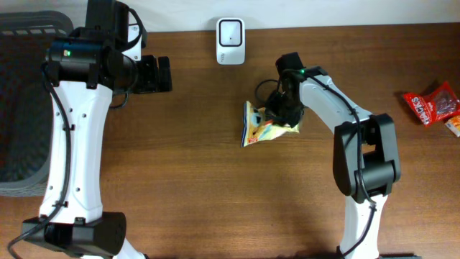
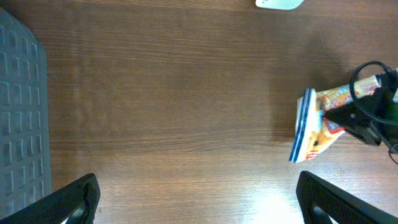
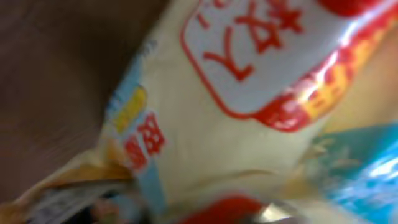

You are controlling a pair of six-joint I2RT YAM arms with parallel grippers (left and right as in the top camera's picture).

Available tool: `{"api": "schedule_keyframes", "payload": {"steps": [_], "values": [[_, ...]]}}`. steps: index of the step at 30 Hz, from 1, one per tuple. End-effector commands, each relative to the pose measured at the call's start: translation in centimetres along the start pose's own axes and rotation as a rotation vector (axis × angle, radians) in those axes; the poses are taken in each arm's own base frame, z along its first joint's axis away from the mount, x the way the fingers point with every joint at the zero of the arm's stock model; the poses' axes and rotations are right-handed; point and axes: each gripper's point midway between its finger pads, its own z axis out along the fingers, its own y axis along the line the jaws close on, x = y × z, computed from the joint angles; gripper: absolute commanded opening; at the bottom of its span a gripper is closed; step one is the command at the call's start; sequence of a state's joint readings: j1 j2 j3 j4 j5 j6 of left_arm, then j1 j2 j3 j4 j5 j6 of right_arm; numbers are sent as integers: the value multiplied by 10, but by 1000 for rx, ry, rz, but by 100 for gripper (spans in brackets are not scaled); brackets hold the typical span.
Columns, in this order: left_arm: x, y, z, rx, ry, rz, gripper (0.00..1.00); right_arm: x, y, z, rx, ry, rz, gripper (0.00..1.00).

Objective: Scan the item barcode
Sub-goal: 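Hold the yellow bag up at the white scanner with the right gripper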

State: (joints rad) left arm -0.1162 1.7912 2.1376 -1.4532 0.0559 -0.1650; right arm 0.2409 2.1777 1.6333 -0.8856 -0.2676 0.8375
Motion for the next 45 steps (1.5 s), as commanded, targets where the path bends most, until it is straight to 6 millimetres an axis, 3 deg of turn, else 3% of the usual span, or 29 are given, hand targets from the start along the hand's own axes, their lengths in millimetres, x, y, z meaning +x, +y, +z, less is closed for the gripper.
{"api": "schedule_keyframes", "payload": {"steps": [1, 4, 7, 9, 10, 12, 14, 18, 21, 24, 27, 30, 32, 37, 39, 42, 45], "values": [[-1, -1, -5, 9, -14, -6, 99, -12, 4, 7, 29, -37, -241, 4], [-1, -1, -5, 9, -14, -6, 99, -37, 50, -31, -50, -158, -560, 4], [-1, -1, -5, 9, -14, -6, 99, -54, 98, -58, -96, -334, -946, 4], [-1, -1, -5, 9, -14, -6, 99, -61, 125, -62, -124, -445, -1060, 4], [-1, -1, -5, 9, -14, -6, 99, -62, 148, -68, -154, -530, -1144, 4], [-1, -1, -5, 9, -14, -6, 99, -66, 181, -84, -217, -665, -1194, 4], [-1, -1, -5, 9, -14, -6, 99, -69, 201, -92, -261, -753, -1212, 4], [-1, -1, -5, 9, -14, -6, 99, -85, 220, -74, -407, -778, -965, 4], [-1, -1, -5, 9, -14, -6, 99, -93, 239, -92, -559, -833, -794, 4], [-1, -1, -5, 9, -14, -6, 99, -97, 252, -112, -757, -773, -484, 4], [-1, -1, -5, 9, -14, -6, 99, -98, 249, -109, -792, -706, -323, 4], [-1, -1, -5, 9, -14, -6, 99, -104, 221, -79, -705, -584, -34, 4], [-1, -1, -5, 9, -14, -6, 99, -101, 220, -76, -700, -567, -12, 4], [-1, -1, -5, 9, -14, -6, 99, -86, 260, -115, -924, -567, -140, 4], [-1, -1, -5, 9, -14, -6, 99, -86, 262, -117, -938, -549, -98, 4], [-1, -1, -5, 9, -14, -6, 99, -79, 269, -112, -979, -497, 99, 4], [-1, -1, -5, 9, -14, -6, 99, -65, 289, -134, -1085, -520, 7, 4]]}}
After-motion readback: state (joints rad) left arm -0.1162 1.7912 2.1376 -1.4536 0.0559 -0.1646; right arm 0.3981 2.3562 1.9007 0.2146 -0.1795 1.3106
